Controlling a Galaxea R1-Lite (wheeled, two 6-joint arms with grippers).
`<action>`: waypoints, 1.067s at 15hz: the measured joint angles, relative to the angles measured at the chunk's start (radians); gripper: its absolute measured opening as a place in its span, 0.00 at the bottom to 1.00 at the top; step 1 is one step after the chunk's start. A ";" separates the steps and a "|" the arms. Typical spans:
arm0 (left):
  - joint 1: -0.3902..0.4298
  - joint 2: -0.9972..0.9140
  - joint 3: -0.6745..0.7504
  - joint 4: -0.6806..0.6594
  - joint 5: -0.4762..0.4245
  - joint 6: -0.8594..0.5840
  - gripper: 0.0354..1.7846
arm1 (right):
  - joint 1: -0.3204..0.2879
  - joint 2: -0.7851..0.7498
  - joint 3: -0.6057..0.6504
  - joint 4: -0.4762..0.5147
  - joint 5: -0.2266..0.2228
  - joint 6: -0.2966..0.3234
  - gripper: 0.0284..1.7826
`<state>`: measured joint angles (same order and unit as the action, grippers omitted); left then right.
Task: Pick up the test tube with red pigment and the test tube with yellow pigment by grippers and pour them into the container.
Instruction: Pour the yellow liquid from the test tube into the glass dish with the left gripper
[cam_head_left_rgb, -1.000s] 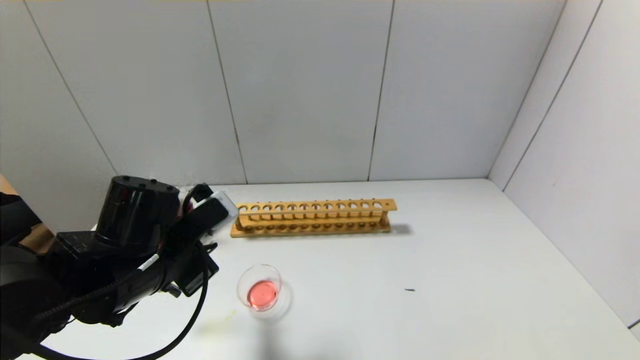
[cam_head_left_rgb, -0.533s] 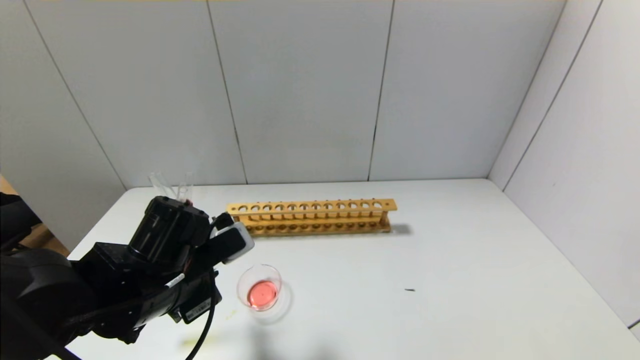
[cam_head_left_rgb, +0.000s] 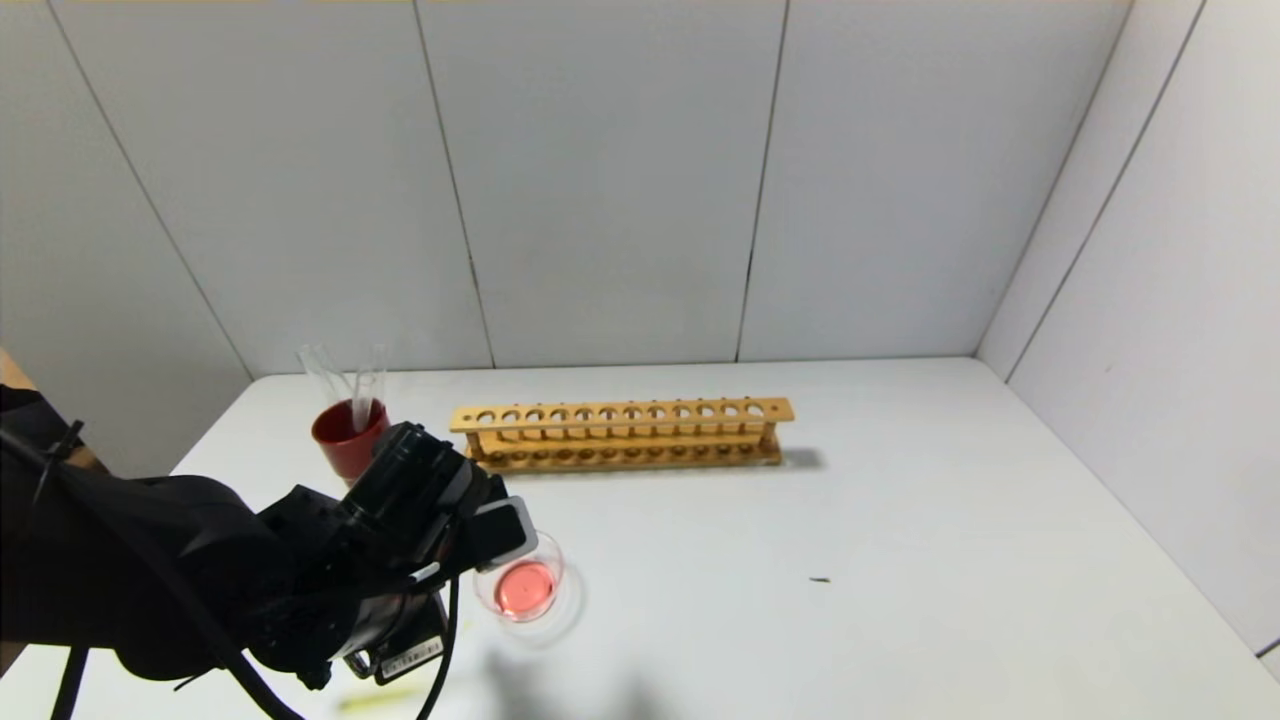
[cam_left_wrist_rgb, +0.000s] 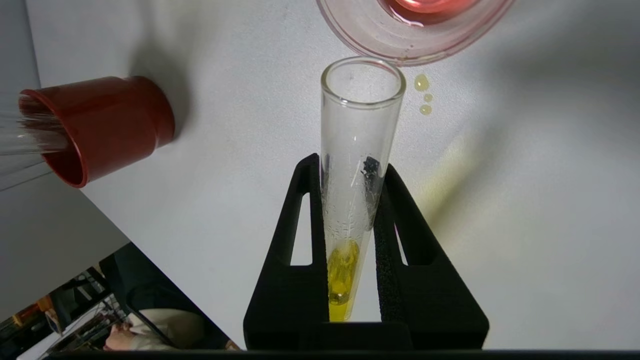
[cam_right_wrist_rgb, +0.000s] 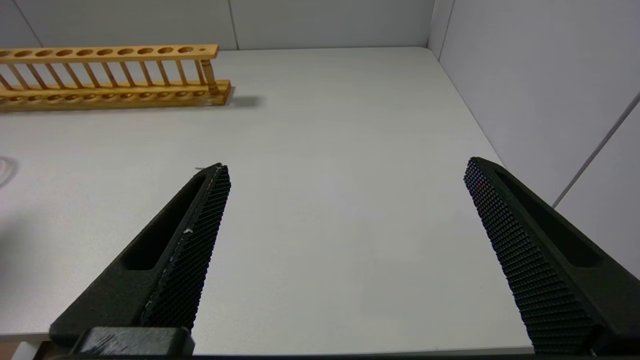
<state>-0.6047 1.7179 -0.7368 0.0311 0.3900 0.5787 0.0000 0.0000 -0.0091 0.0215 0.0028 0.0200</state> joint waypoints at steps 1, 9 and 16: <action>-0.005 0.014 -0.024 0.028 0.003 0.003 0.16 | 0.000 0.000 0.000 0.000 0.000 0.000 0.96; -0.016 0.110 -0.151 0.173 0.021 0.018 0.16 | 0.000 0.000 0.000 0.000 0.000 0.000 0.96; -0.014 0.127 -0.240 0.346 0.021 0.022 0.16 | 0.000 0.000 0.000 0.000 0.000 0.000 0.96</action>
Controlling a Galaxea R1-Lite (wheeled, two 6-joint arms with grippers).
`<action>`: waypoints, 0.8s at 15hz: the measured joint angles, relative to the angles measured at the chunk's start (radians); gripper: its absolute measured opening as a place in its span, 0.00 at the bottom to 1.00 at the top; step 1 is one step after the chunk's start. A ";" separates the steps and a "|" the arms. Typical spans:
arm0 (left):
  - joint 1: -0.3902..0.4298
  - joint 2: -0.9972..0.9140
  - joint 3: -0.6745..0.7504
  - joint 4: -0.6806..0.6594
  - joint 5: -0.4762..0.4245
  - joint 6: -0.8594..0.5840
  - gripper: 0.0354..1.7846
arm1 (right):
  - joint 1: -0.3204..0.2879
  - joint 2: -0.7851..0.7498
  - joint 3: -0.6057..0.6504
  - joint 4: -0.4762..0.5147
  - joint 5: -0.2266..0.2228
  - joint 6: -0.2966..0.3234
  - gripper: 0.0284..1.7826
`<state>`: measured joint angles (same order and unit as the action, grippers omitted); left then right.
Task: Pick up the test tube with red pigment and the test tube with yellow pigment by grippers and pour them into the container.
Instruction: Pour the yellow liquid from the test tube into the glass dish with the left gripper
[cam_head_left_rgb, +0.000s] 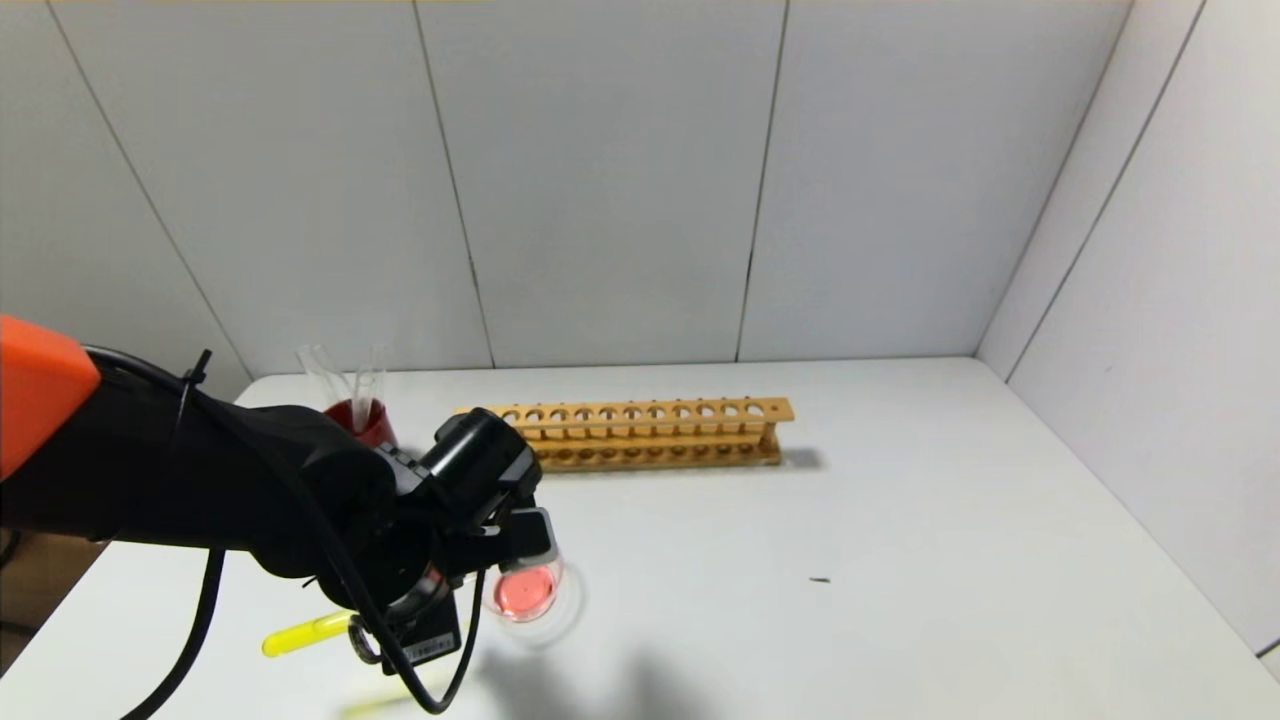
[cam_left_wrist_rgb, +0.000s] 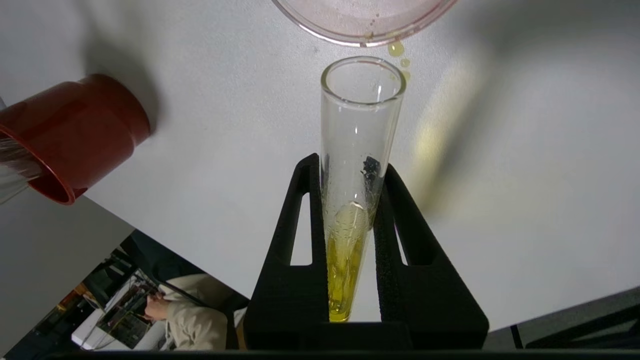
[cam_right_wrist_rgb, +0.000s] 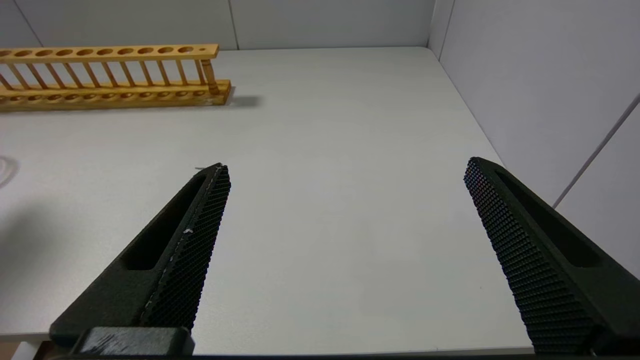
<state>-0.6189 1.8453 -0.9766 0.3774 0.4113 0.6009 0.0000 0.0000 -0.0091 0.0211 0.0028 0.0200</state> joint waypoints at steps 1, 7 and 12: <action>0.001 0.001 -0.017 0.037 0.001 0.000 0.16 | 0.000 0.000 0.000 0.000 0.000 0.000 0.96; 0.001 0.037 -0.091 0.103 0.002 0.004 0.16 | 0.000 0.000 0.000 0.000 0.000 0.000 0.96; 0.002 0.067 -0.130 0.171 0.009 0.007 0.16 | 0.000 0.000 0.000 0.000 0.000 0.000 0.96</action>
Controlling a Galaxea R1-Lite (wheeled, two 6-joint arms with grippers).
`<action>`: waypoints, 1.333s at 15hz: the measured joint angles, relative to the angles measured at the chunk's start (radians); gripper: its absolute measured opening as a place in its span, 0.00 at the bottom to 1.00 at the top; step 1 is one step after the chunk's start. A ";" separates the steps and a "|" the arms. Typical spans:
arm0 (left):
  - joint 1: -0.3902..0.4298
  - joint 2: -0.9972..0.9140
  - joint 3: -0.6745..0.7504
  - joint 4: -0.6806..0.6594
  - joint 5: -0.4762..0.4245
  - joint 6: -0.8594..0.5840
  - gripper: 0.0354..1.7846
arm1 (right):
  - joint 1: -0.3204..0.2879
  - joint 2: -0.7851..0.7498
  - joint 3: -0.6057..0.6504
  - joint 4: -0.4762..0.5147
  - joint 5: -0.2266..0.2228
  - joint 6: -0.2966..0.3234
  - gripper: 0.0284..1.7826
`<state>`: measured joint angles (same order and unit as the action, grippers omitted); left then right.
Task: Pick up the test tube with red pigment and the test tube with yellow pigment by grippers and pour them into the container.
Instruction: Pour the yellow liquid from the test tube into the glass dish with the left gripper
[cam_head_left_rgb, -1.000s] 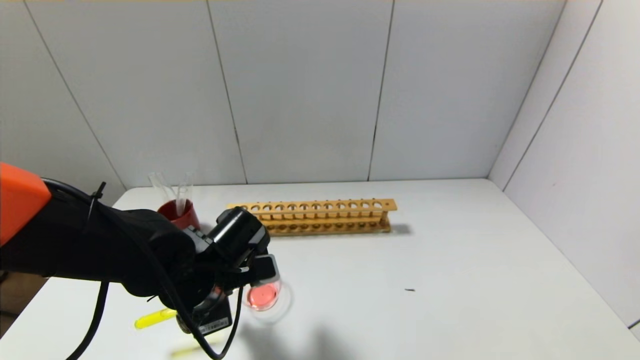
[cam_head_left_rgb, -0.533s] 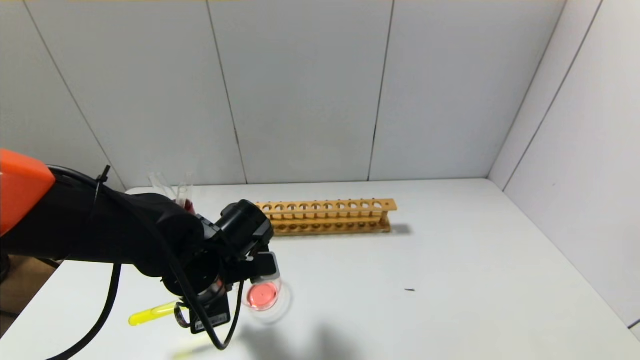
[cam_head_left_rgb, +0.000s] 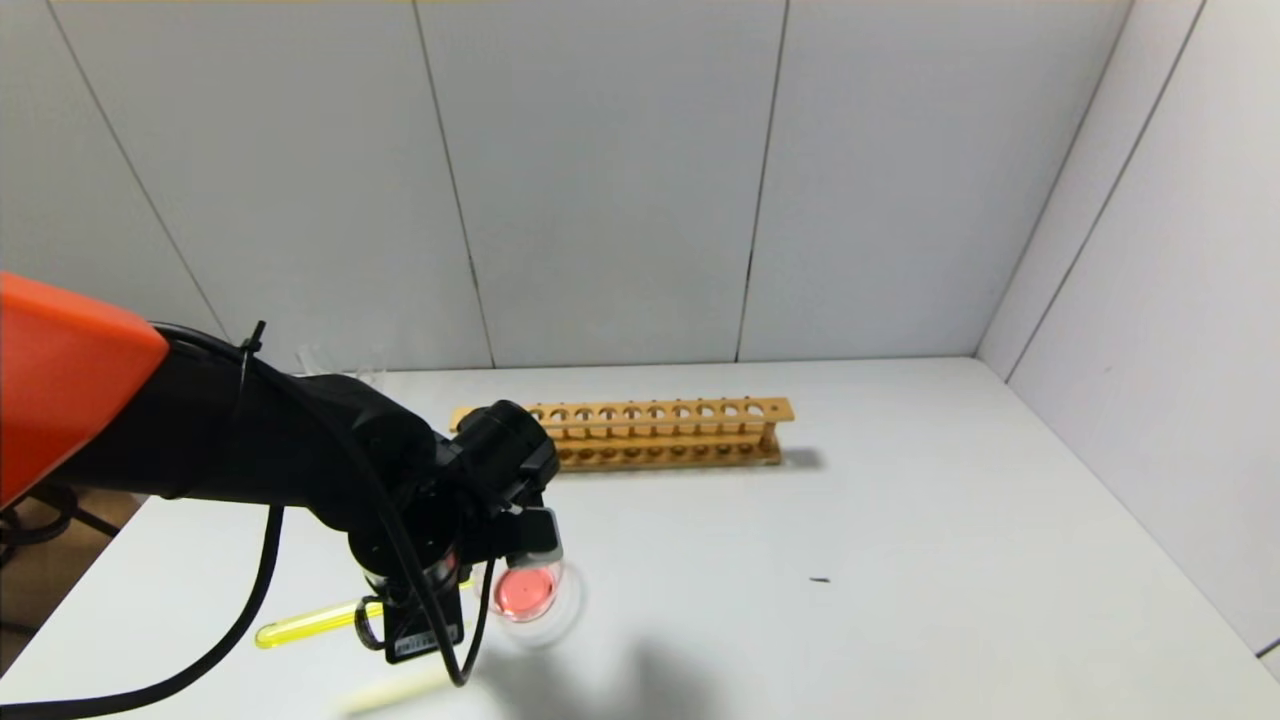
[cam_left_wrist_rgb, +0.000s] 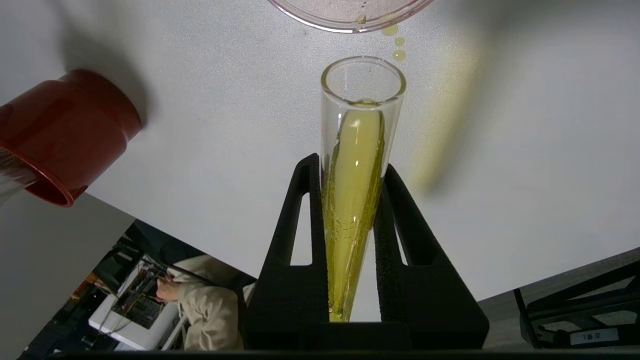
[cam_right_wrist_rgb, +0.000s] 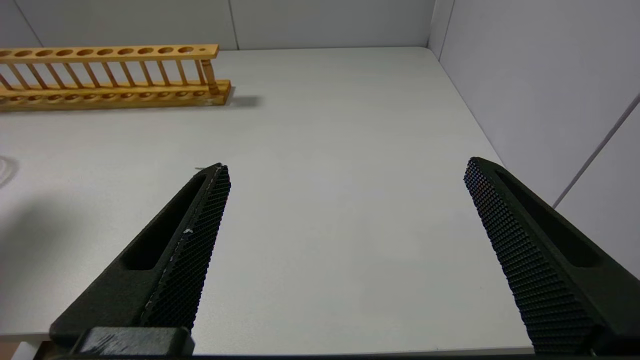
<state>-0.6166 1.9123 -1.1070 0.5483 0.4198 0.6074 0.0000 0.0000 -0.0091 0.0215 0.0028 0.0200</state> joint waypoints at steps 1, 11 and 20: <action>0.001 0.003 -0.006 0.015 0.001 0.001 0.16 | 0.000 0.000 0.000 0.000 0.000 0.000 0.96; 0.003 0.046 -0.128 0.194 0.030 0.008 0.16 | 0.000 0.000 0.000 0.000 0.000 0.000 0.96; 0.002 0.084 -0.236 0.282 0.041 0.008 0.16 | 0.000 0.000 0.000 0.000 0.000 0.000 0.96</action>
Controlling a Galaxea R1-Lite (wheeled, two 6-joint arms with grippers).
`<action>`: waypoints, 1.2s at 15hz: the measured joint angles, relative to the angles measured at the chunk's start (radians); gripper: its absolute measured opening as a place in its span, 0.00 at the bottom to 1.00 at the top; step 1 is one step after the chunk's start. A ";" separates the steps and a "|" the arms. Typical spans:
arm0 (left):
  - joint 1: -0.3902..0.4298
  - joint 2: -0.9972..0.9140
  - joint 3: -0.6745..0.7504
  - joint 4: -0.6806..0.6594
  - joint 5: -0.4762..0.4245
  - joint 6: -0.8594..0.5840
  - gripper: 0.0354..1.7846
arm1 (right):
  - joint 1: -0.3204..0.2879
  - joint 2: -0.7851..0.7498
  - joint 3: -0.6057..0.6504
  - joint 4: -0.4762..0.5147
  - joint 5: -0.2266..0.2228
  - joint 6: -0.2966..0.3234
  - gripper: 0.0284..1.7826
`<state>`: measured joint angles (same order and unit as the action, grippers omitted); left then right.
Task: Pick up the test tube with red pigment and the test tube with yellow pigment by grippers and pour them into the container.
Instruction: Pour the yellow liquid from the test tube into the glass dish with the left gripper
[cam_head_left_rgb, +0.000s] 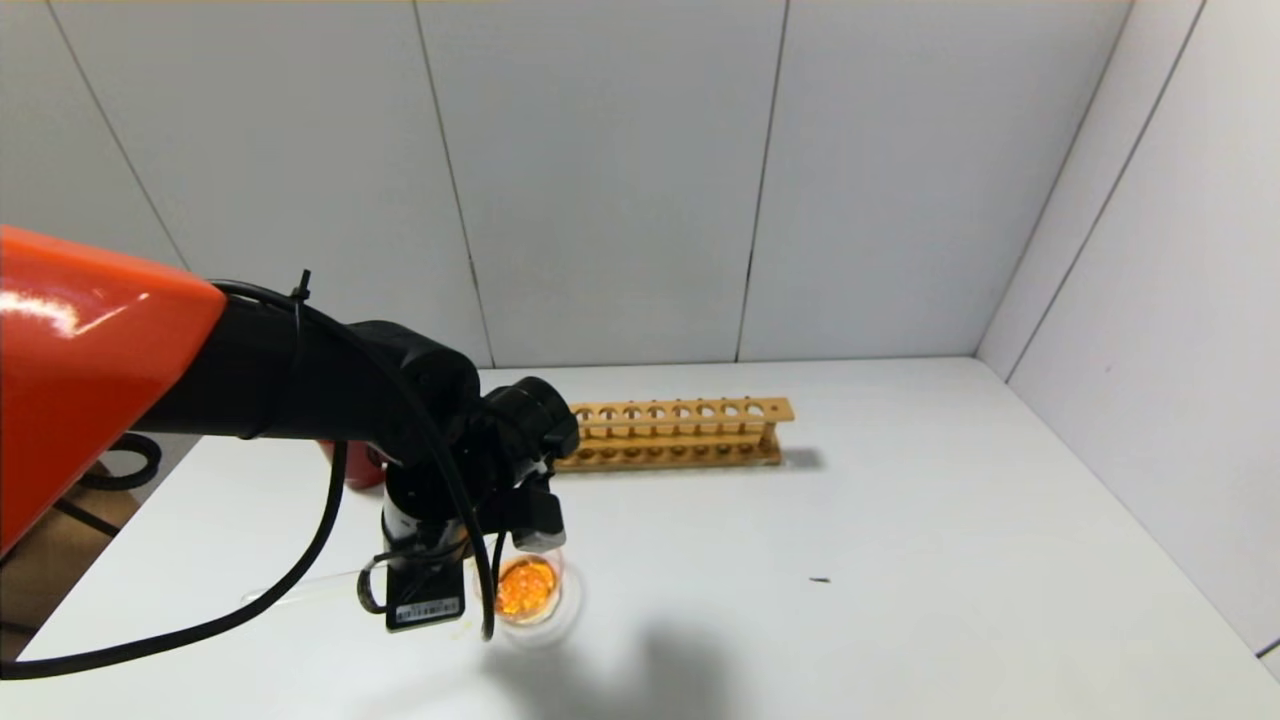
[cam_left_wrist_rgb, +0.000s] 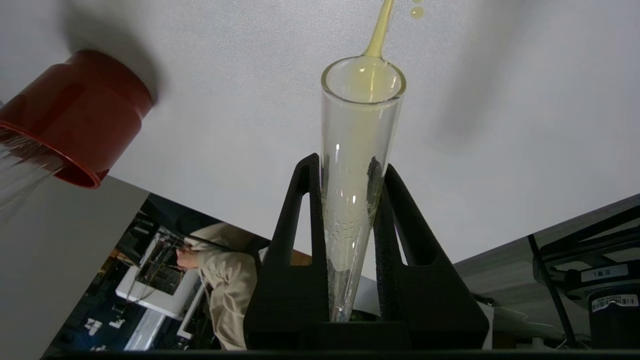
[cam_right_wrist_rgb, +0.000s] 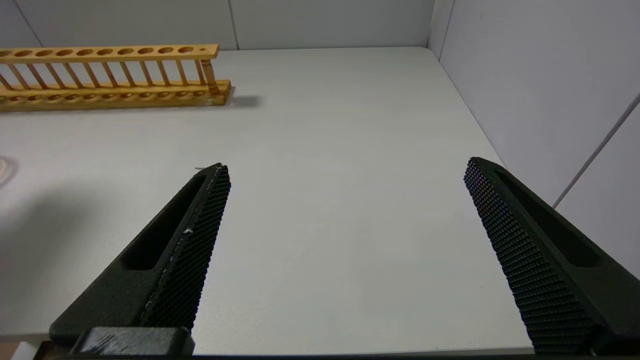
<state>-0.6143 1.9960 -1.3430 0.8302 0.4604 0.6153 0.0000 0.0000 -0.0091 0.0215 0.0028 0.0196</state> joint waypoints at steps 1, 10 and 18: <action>-0.001 0.005 -0.013 0.016 0.011 0.000 0.16 | 0.000 0.000 0.000 0.000 0.000 0.000 0.96; -0.017 0.070 -0.153 0.151 0.048 -0.001 0.16 | 0.000 0.000 0.000 0.000 0.000 0.000 0.96; -0.055 0.168 -0.372 0.441 0.107 -0.015 0.16 | 0.000 0.000 0.000 0.000 0.000 0.000 0.96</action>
<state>-0.6696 2.1643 -1.7149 1.2709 0.5677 0.6004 0.0000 0.0000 -0.0091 0.0211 0.0028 0.0200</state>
